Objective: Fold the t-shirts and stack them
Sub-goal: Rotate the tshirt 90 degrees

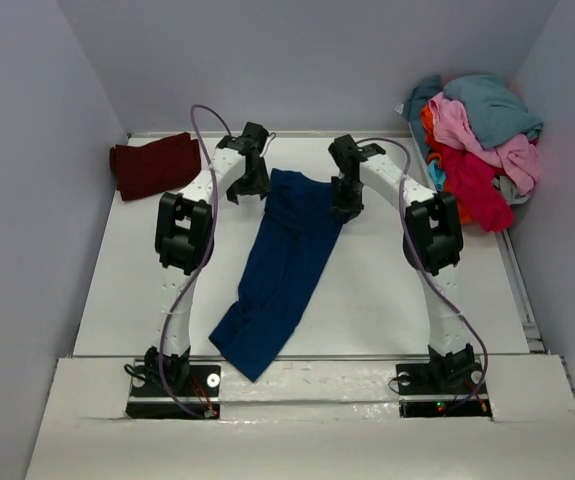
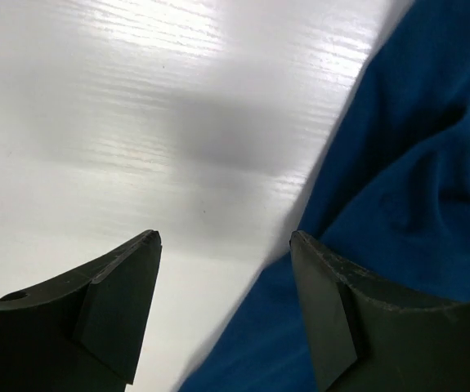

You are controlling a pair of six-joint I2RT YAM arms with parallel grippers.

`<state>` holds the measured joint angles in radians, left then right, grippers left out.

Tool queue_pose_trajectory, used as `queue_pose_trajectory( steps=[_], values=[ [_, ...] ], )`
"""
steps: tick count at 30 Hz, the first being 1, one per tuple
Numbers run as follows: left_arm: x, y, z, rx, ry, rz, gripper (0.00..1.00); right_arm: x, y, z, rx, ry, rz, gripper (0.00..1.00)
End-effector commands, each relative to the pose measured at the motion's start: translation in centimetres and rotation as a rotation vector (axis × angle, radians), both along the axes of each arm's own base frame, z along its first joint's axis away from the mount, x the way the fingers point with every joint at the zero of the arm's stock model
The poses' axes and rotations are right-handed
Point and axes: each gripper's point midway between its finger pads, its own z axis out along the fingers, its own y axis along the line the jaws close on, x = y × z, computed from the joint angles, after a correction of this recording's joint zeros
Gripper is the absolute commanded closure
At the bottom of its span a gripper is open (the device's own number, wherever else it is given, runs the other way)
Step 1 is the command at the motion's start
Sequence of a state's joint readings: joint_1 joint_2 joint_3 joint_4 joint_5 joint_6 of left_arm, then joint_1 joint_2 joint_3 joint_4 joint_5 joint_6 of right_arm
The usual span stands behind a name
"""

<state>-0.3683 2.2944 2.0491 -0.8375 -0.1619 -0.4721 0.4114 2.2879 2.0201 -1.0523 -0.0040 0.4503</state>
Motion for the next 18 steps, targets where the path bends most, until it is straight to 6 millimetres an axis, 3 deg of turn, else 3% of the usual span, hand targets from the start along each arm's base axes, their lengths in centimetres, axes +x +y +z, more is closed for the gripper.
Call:
queue_pose_trajectory(
  steps=[1,6,15,18],
  values=[
    [-0.9,-0.9,-2.2,0.029,0.066,-0.077,0.25,-0.4,1.0,-2.6,0.046,0.051,-0.003,0.62],
    [-1.6,0.3,-3.7,0.096,0.108,-0.103,0.25,-1.1,0.7,-5.2,0.023,0.11,0.001,0.62],
    [-2.8,2.2,-5.2,0.187,0.148,-0.074,0.26,-0.5,0.6,-5.8,-0.003,0.109,-0.004,0.61],
    [-2.7,2.9,-4.4,0.208,0.104,-0.022,0.25,-0.6,0.3,-6.4,-0.022,0.129,0.002,0.61]
  ],
)
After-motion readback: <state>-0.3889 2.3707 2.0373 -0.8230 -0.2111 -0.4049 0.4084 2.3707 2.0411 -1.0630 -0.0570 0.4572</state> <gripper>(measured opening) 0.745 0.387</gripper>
